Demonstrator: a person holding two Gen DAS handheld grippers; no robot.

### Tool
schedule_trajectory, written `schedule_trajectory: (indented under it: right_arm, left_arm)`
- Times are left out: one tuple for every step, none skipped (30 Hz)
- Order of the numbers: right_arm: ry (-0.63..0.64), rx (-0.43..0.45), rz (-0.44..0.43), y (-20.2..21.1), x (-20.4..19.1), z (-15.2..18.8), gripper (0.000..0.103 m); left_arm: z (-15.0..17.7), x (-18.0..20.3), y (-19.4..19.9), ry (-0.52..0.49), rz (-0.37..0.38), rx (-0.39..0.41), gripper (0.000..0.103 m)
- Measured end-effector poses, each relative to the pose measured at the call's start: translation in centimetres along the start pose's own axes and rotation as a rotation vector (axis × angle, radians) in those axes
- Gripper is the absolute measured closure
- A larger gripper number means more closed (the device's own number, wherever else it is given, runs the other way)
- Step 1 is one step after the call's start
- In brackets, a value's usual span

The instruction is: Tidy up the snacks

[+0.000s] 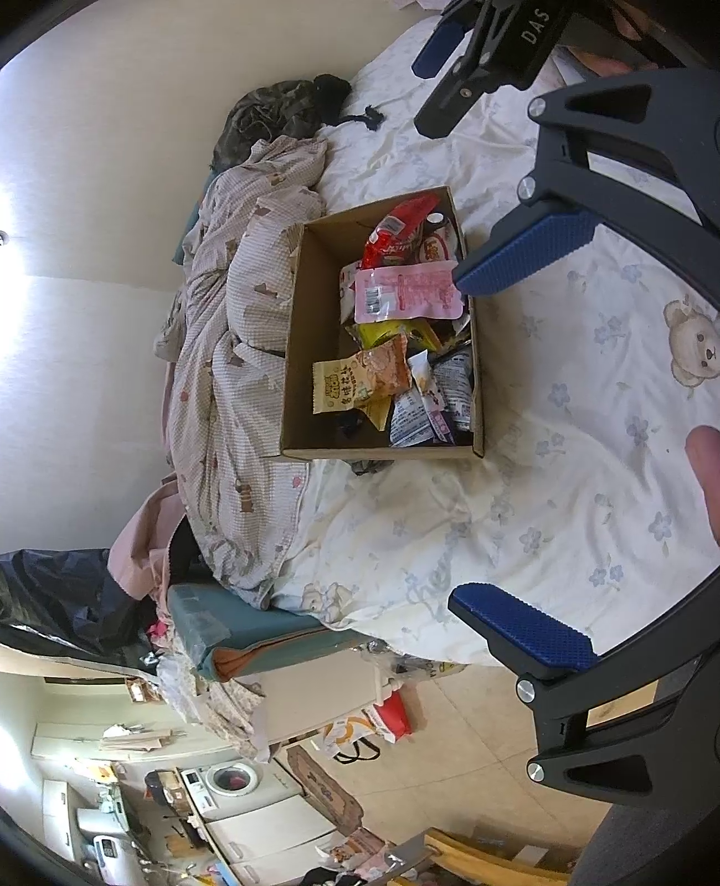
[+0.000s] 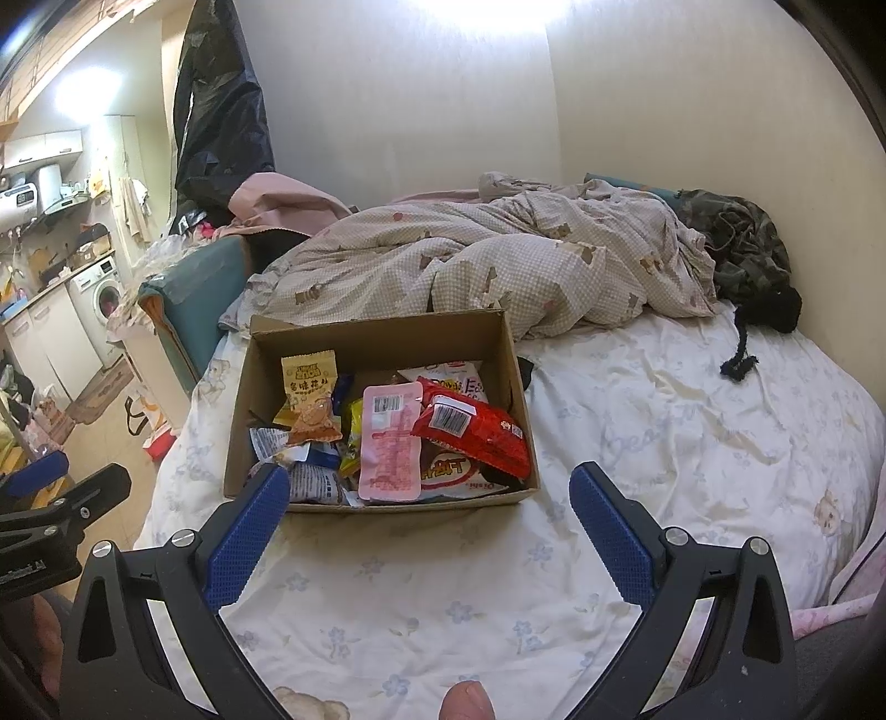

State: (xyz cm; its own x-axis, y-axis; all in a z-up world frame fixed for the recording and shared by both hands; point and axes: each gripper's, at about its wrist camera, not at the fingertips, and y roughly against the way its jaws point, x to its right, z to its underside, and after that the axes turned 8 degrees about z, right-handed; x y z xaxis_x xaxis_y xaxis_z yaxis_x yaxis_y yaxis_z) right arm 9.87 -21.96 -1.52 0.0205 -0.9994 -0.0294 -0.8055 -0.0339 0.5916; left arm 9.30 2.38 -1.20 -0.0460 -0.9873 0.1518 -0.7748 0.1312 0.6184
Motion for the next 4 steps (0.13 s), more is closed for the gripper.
schedule_trajectory:
  right_arm:
    - [-0.001, 0.0, 0.0, -0.02, -0.07, 0.04, 0.0]
    - [0.0, 0.001, 0.002, -0.01, -0.07, 0.05, 0.0]
    - [0.001, 0.002, 0.003, -0.02, -0.06, 0.05, 0.0]
    - [0.001, 0.002, 0.004, -0.08, -0.11, 0.09, 0.0]
  left_arm:
    - [0.09, -0.04, -0.15, 0.003, 0.006, -0.002, 0.0]
    - [0.08, -0.04, -0.24, 0.009, 0.018, -0.002, 0.0]
    - [0.1, -0.04, -0.35, 0.014, 0.023, -0.002, 0.0]
    - [0.11, -0.03, -0.47, 0.016, 0.026, -0.004, 0.0]
